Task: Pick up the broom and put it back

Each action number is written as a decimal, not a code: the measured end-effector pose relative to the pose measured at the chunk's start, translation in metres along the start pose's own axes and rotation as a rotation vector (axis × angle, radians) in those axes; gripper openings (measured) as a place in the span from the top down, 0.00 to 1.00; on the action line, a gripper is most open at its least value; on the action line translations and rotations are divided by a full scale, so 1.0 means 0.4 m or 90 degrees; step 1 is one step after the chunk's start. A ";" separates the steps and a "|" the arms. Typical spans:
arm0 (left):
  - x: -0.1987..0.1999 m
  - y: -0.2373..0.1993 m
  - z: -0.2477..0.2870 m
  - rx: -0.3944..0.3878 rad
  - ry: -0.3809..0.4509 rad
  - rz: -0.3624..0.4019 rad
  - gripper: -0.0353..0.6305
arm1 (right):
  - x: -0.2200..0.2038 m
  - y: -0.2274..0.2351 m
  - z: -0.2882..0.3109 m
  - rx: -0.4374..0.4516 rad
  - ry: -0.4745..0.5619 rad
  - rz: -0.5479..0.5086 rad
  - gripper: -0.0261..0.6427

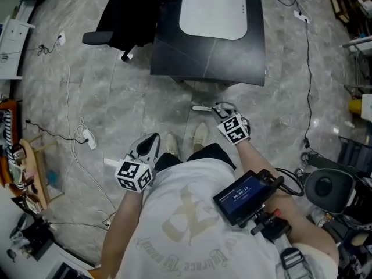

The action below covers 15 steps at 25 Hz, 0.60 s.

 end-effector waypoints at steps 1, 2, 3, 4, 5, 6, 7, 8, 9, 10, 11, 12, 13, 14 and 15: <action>-0.001 -0.002 -0.002 0.002 -0.001 -0.001 0.93 | 0.002 0.000 0.007 0.001 0.002 0.002 0.82; -0.002 -0.004 -0.003 0.005 -0.002 -0.002 0.93 | 0.007 0.001 0.013 0.002 0.005 0.005 0.82; -0.004 -0.006 -0.004 0.007 -0.003 -0.003 0.93 | 0.013 0.002 0.019 0.003 0.007 0.007 0.82; -0.006 -0.008 -0.006 0.010 -0.004 -0.005 0.93 | 0.020 0.002 0.024 0.004 0.008 0.009 0.82; -0.007 -0.011 -0.009 0.012 -0.005 -0.008 0.93 | 0.027 0.001 0.030 0.006 0.009 0.010 0.82; -0.008 -0.013 -0.012 0.015 -0.006 -0.010 0.93 | 0.035 0.000 0.037 0.008 0.010 0.012 0.82; -0.009 -0.015 -0.015 0.017 -0.007 -0.011 0.93 | 0.042 0.001 0.044 0.009 0.011 0.013 0.82; -0.010 -0.016 -0.018 0.019 -0.008 -0.012 0.93 | 0.049 0.002 0.051 0.009 0.015 0.015 0.82; -0.011 -0.017 -0.021 0.020 -0.009 -0.014 0.93 | 0.055 0.005 0.058 0.008 0.019 0.018 0.82; -0.013 -0.017 -0.024 0.022 -0.010 -0.015 0.93 | 0.060 0.008 0.064 0.006 0.022 0.022 0.82; -0.016 -0.018 -0.026 0.024 -0.011 -0.017 0.93 | 0.066 0.013 0.070 0.005 0.027 0.027 0.82; -0.018 -0.020 -0.028 0.026 -0.011 -0.018 0.93 | 0.072 0.019 0.076 0.003 0.032 0.033 0.82; -0.020 -0.022 -0.030 0.029 -0.012 -0.020 0.93 | 0.077 0.026 0.082 0.000 0.037 0.038 0.82; -0.021 -0.024 -0.031 0.031 -0.013 -0.023 0.93 | 0.082 0.034 0.088 -0.003 0.041 0.044 0.82; -0.022 -0.026 -0.033 0.033 -0.014 -0.025 0.93 | 0.088 0.042 0.091 -0.006 0.045 0.052 0.82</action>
Point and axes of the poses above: the fingertips, and each gripper's own axes: z forward along the fingers, y to its right, x out of its top, the point moved 6 cm from there along -z, backward along the fingers, and after that the axes turned 9 degrees about z, right-handed, at the moved point
